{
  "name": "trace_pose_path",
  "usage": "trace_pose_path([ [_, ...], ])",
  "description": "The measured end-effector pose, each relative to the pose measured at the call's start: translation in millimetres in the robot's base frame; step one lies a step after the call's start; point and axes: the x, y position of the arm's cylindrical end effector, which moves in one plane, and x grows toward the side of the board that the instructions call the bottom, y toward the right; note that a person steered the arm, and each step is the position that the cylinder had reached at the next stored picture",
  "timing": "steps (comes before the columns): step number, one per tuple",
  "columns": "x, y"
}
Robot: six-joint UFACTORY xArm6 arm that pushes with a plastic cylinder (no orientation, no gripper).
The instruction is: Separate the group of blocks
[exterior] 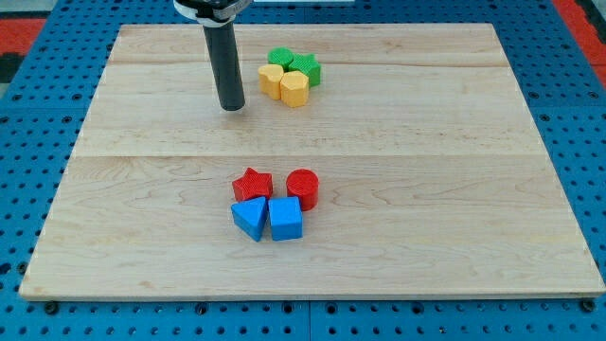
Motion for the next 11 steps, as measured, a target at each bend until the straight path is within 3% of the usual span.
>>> trace_pose_path([
  [1, 0.0, 0.0],
  [2, 23.0, 37.2],
  [4, 142.1, 20.1],
  [6, 191.7, -51.5],
  [7, 222.7, 0.5],
  [8, 227.6, 54.1],
  [9, 204.1, 109.6],
  [11, 188.2, 106.5],
])
